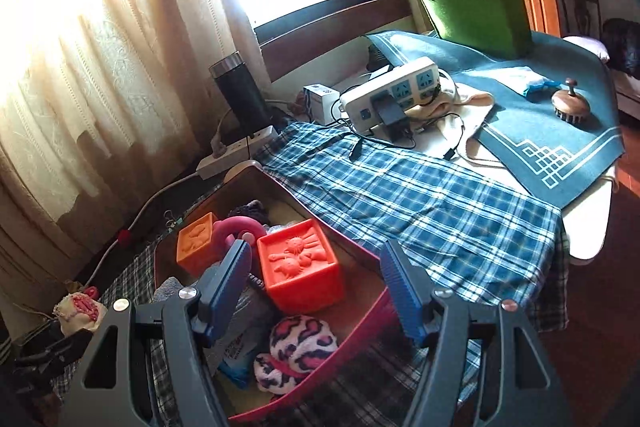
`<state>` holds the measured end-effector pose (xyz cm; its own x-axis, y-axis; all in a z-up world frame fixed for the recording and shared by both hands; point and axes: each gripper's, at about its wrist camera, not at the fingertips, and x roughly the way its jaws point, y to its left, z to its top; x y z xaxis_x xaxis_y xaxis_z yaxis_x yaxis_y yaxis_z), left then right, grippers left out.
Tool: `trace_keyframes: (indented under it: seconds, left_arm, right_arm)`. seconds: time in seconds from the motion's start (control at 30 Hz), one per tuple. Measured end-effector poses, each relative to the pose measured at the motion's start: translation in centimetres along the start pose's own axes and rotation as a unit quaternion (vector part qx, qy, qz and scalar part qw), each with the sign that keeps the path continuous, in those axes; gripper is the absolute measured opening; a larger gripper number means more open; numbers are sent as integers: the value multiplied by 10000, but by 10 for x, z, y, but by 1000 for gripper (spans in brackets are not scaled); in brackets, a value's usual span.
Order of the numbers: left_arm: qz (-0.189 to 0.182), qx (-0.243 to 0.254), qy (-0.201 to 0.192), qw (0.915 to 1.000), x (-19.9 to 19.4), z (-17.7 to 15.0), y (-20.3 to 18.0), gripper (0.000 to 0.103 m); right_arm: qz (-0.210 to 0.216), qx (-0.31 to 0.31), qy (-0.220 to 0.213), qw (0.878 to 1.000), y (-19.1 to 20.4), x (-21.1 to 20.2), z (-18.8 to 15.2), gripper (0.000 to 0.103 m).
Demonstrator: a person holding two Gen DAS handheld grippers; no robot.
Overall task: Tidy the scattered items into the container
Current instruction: 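Carry the cream knit hat over the tray and release it with the left tool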
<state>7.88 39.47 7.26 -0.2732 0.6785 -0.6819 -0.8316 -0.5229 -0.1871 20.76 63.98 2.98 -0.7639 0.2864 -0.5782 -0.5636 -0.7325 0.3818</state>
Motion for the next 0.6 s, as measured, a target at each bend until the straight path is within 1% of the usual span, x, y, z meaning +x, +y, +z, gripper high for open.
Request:
trace_keyframes:
  seconds: [0.13, 0.23, 0.4, 0.5, 0.6]
  left_arm:
    - [-288, 349, 18, 9990, 10, 4, -31, 65]
    - [-430, 610, -36, 9972, 18, 10, -51, 65]
    - [-647, 783, 75, 9948, 42, 21, -72, 65]
    - [-676, 837, 192, 9940, 58, 25, -79, 65]
    - [-571, 848, 349, 9941, 74, 25, -81, 69]
  right_arm:
    - [7, 91, 14, 10000, -12, 0, -2, 71]
    - [16, 210, 9, 9998, -21, 0, -3, 71]
    - [39, 368, -63, 9993, -31, -4, -3, 71]
    - [15, 395, -92, 9992, -33, -6, -4, 71]
    - [-4, 372, -83, 9993, -32, -5, -5, 71]
